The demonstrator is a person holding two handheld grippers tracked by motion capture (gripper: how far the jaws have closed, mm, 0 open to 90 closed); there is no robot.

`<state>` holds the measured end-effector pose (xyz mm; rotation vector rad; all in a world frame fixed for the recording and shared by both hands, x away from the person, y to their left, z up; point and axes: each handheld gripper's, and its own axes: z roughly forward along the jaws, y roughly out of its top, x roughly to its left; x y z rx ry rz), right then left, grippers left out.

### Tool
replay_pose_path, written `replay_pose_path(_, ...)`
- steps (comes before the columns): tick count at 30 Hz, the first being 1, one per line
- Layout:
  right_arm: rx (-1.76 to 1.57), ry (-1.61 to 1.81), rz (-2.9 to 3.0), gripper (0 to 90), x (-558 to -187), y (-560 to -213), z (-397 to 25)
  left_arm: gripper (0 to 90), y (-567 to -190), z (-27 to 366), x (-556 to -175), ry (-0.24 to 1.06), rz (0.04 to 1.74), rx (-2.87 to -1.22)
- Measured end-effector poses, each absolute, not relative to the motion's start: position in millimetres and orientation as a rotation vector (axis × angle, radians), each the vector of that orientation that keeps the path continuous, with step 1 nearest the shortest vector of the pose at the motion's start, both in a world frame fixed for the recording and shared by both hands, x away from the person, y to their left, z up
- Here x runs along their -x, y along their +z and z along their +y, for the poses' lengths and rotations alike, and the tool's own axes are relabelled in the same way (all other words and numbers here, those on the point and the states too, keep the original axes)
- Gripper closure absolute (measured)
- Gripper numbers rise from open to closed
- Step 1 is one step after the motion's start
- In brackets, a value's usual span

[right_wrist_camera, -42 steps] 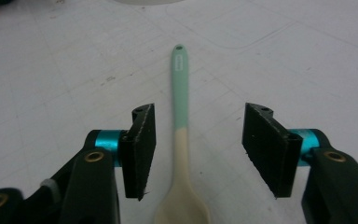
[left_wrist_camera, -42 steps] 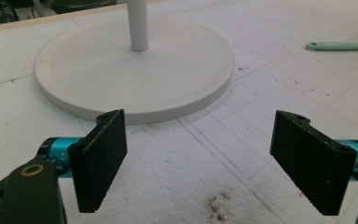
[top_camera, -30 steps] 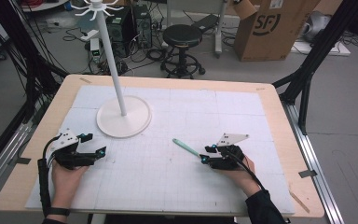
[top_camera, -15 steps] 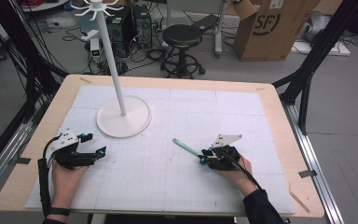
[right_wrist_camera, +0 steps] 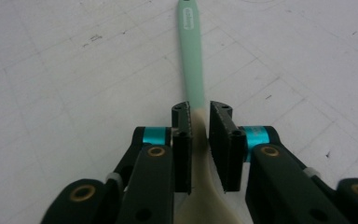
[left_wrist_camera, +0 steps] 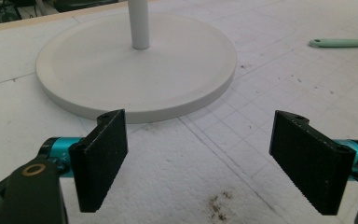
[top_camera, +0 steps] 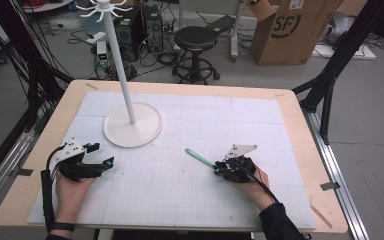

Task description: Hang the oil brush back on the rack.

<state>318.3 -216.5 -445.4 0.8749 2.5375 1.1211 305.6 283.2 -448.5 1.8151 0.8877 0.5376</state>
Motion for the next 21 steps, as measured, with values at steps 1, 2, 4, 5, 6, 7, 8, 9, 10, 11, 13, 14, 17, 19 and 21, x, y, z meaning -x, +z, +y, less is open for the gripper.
replay_pose_path(1,-0.877,1.115,2.534,81.4,-317.9,-445.2,-216.0,19.9,-448.6,283.0,-305.6,0.538,0.887,-1.815)
replay_pose_path(2,-0.887,1.119,2.534,81.7,-317.7,-445.2,-215.7,19.9,-448.6,282.9,-305.5,0.54,0.888,-1.815)
replay_pose_path(4,-0.893,1.119,2.537,81.8,-317.9,-445.0,-216.0,19.9,-448.6,282.9,-305.5,0.539,0.888,-1.815)
replay_pose_path(5,-0.889,1.118,2.537,81.9,-318.5,-444.9,-216.3,19.9,-448.6,283.0,-305.6,0.539,0.888,-1.816)
replay_pose_path(6,-0.899,1.118,2.536,82.2,-318.6,-444.7,-216.1,19.9,-448.5,283.0,-305.6,0.539,0.889,-1.816)
replay_pose_path(7,-0.902,1.12,2.535,82.3,-318.6,-444.7,-216.1,19.9,-448.5,283.2,-305.6,0.539,0.888,-1.817)
replay_pose_path(8,-0.902,1.12,2.535,82.3,-318.6,-444.7,-216.1,19.9,-448.5,283.2,-305.6,0.539,0.888,-1.817)
replay_pose_path(9,-0.905,1.125,2.533,82.4,-318.9,-444.5,-216.5,19.9,-448.5,283.0,-305.6,0.539,0.889,-1.816)
replay_pose_path(10,-0.914,1.129,2.527,82.5,-319.1,-444.8,-216.6,20.0,-448.5,283.1,-305.6,0.539,0.888,-1.817)
replay_pose_path(11,-0.923,1.129,2.522,82.5,-319.0,-444.6,-216.5,20.0,-448.6,283.1,-305.6,0.539,0.888,-1.817)
replay_pose_path(13,-0.924,1.128,2.512,82.6,-319.2,-444.4,-216.5,19.9,-448.5,283.0,-305.6,0.539,0.888,-1.817)
replay_pose_path(14,-0.924,1.137,2.506,82.6,-319.8,-444.2,-216.9,20.0,-448.6,283.0,-305.6,0.539,0.887,-1.817)
replay_pose_path(17,-0.924,1.177,2.476,82.7,-320.2,-440.7,-218.2,19.9,-448.6,283.1,-305.6,0.539,0.888,-1.816)
replay_pose_path(19,-0.931,1.202,2.465,82.7,-320.3,-438.7,-218.8,20.0,-448.5,283.0,-305.6,0.539,0.887,-1.817)
replay_pose_path(21,-0.944,1.233,2.462,82.8,-320.9,-437.3,-219.9,20.0,-448.5,282.9,-305.5,0.539,0.887,-1.818)
